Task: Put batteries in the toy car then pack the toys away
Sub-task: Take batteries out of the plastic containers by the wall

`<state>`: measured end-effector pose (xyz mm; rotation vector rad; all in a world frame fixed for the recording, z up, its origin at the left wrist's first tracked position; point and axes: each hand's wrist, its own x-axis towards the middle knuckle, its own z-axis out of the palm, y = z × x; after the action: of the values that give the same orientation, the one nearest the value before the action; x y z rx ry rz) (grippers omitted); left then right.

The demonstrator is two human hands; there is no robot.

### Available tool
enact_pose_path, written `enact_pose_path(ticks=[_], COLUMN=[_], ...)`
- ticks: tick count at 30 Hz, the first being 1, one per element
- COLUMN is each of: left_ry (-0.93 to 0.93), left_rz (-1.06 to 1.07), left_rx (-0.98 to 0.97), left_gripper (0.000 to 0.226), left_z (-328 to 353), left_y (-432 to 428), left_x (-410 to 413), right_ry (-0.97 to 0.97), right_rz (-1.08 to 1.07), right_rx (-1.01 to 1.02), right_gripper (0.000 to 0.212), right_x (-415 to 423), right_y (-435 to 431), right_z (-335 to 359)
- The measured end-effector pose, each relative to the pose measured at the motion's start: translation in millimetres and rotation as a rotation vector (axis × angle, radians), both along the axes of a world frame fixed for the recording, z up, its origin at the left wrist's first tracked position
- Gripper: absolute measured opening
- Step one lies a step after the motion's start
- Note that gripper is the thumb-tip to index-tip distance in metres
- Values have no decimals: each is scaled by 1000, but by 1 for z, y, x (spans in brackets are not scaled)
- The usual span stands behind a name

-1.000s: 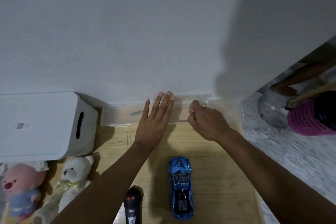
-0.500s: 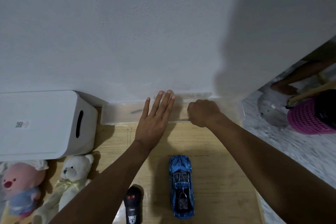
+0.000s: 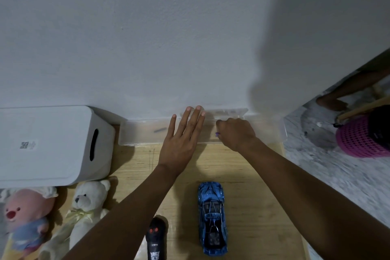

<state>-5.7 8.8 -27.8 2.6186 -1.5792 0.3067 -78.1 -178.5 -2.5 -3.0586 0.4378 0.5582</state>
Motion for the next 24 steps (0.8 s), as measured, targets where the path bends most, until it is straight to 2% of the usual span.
enact_pose_path(ticks=[5, 11, 17, 21, 24], left_ry=[-4, -32, -39, -55, -72], left_rz=[8, 23, 30, 46, 50], left_rx=[-1, 13, 37, 41, 47], left_gripper=[90, 94, 95, 96, 98], left_z=[1, 1, -1, -3, -4], left_y=[0, 0, 0, 0, 0], left_x=[-1, -2, -2, -1, 0], right_ry=[-4, -278, -22, -121, -253], right_rz=[-35, -6, 36, -24, -47], right_rx=[41, 126, 124, 123, 169], right_gripper=[17, 18, 17, 20, 31], right_x=[0, -38, -56, -49, -57], right_y=[0, 31, 53, 60, 65], right_z=[4, 38, 6, -16, -23])
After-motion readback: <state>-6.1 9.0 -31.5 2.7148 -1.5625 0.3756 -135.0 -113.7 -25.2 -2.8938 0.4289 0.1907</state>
